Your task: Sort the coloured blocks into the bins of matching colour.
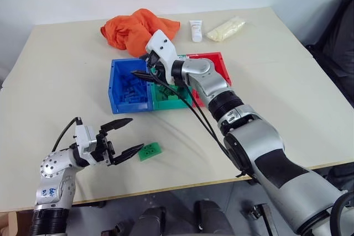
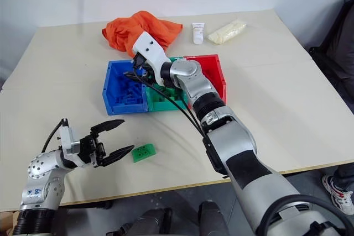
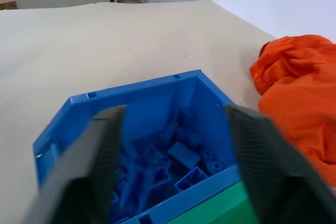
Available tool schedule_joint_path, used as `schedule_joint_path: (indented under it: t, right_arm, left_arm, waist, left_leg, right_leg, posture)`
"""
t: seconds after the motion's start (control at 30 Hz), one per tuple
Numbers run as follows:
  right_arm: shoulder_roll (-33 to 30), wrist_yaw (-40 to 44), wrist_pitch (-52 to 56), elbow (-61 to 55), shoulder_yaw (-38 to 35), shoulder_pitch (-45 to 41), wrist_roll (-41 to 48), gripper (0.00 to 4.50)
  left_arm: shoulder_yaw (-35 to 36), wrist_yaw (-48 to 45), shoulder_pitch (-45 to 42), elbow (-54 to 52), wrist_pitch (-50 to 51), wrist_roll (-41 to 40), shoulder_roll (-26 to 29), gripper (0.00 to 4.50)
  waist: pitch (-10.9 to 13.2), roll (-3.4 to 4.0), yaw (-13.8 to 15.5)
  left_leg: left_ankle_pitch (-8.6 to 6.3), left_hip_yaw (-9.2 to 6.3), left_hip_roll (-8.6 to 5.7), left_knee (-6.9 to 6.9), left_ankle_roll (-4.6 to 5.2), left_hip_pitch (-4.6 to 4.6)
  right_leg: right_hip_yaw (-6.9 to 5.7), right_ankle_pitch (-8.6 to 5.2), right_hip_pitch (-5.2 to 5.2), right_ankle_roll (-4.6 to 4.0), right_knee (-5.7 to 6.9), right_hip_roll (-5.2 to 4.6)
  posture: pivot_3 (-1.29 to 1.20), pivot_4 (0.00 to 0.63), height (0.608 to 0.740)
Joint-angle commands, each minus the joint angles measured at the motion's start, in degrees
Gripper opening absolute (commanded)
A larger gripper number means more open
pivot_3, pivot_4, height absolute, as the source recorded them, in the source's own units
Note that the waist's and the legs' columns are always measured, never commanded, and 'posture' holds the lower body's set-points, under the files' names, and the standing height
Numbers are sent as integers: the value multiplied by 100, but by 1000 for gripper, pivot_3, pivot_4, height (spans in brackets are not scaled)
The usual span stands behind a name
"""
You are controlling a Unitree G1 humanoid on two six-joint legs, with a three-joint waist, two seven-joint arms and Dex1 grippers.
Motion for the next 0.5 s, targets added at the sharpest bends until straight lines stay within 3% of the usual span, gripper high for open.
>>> schedule_joint_path:
  t: [0.03, 0.27, 0.5]
  right_arm:
    - [2, 148, -290, -158, -197, -208, 58, 4472]
    - [-773, 2117, -258, -1961, -93, 1005, 419, 4472]
    - [-2121, 3256, 883, -4350, -115, 2553, 995, 4472]
  left_arm:
    - [14, 40, 37, -146, -102, 2, -21, 4500]
    - [75, 124, 98, -127, -141, 42, -10, 4500]
    - [293, 241, 507, -296, -163, 18, 102, 4500]
  waist:
    - [0, 0, -10]
    - [0, 0, 25]
    - [0, 1, 85]
  left_leg:
    - [0, 0, 0, 0, 0, 0]
    - [0, -10, -1, 4, 0, 0]
    - [-3, -5, -1, 11, 3, -3]
  right_leg:
    - [0, 0, 0, 0, 0, 0]
    - [-1, 0, 6, 0, -1, -1]
    - [3, 1, 5, 1, -7, -2]
  posture:
    - [0, 150, 740]
    - [0, 150, 740]
    - [0, 150, 740]
